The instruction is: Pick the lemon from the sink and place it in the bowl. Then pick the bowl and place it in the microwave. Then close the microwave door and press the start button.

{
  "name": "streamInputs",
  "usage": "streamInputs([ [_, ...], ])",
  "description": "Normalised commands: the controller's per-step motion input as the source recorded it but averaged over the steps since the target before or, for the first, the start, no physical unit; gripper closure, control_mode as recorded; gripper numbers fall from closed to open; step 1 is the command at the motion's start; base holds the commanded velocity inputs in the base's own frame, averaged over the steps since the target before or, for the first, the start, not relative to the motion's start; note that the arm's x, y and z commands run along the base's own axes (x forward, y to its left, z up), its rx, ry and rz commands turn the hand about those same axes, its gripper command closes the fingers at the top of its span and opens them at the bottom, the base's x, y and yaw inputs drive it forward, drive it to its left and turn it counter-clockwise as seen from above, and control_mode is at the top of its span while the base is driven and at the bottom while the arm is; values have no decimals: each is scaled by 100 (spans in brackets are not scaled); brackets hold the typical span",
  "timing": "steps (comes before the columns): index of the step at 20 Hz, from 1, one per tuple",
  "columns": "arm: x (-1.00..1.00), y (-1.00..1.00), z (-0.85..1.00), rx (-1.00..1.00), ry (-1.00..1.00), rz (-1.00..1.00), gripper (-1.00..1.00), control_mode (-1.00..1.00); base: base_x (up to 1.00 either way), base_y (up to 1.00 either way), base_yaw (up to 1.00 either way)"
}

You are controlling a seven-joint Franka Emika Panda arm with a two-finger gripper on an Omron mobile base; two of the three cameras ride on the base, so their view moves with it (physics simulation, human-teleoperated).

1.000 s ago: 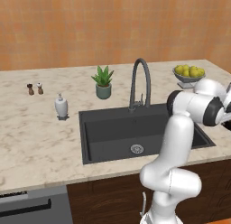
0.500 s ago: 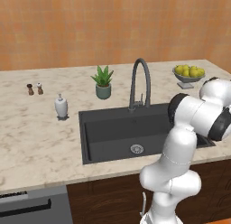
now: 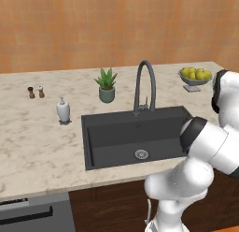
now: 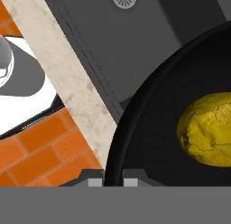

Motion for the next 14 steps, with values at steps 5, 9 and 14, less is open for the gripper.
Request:
streamInputs([
  [5, -35, 89, 68, 4, 0, 22, 100, -100, 0, 0, 0],
  [9, -26, 96, 62, 1, -5, 20, 100, -100, 0, 0, 0],
  [14, -18, 80, 42, 8, -1, 20, 100, -100, 0, 0, 0],
])
